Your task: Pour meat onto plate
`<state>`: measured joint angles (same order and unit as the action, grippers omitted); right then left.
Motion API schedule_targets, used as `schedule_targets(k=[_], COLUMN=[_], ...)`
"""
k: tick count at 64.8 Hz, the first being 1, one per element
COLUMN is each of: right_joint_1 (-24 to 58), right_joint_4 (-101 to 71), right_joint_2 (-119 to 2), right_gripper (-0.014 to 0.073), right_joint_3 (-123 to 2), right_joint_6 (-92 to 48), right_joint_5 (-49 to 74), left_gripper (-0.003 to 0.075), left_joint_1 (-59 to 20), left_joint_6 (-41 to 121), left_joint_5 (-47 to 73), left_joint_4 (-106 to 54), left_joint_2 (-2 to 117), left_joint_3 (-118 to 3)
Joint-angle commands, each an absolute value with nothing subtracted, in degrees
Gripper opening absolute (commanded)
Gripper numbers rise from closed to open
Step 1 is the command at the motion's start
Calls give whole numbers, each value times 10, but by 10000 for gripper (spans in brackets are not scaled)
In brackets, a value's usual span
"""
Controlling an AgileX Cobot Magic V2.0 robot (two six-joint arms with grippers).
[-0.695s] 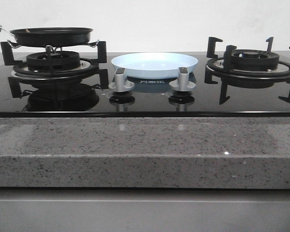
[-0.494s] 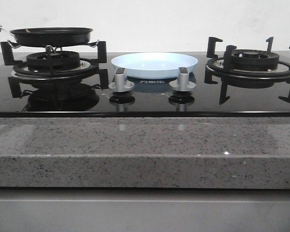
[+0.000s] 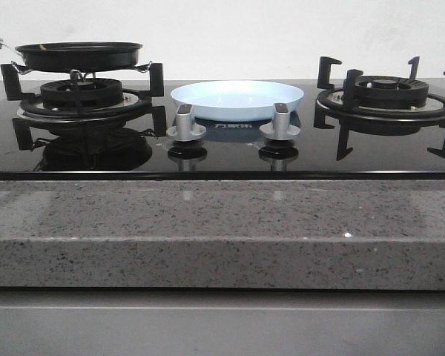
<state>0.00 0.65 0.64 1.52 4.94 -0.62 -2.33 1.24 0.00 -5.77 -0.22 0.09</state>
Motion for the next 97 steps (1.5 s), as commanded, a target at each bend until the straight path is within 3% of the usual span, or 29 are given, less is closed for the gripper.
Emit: schedule_targets(k=[1,40,54,71,87,97], right_joint_1=[-2,-2,-2,-1,-1,-1], right_joint_4=[13,13,3,3,0,0], right_joint_2=[16,16,16,-17,-170,-269], right_gripper=[-69,-69,-69,-69,-69,-69], right_joint_3=[12,12,-14,-169,-357,-424], right_joint_6=[46,46,46,46,46,46], right_joint_5=[-54,-55,-49,95,248,311], left_gripper=[-20,-20,-20,-20,-20,-20], left_joint_1=[-22,-22,-22,-22,-22,-22], left_joint_6=[8,8,8,8,13,13], left_joint_5=[-45,-60,-5,133,273,288], left_joint_4=[-58,-62,-93,-85,-70,-61], left_joint_2=[-11,-11,-10,48,197,263], left_joint_3=[5,3,-75,-242,-393,-427])
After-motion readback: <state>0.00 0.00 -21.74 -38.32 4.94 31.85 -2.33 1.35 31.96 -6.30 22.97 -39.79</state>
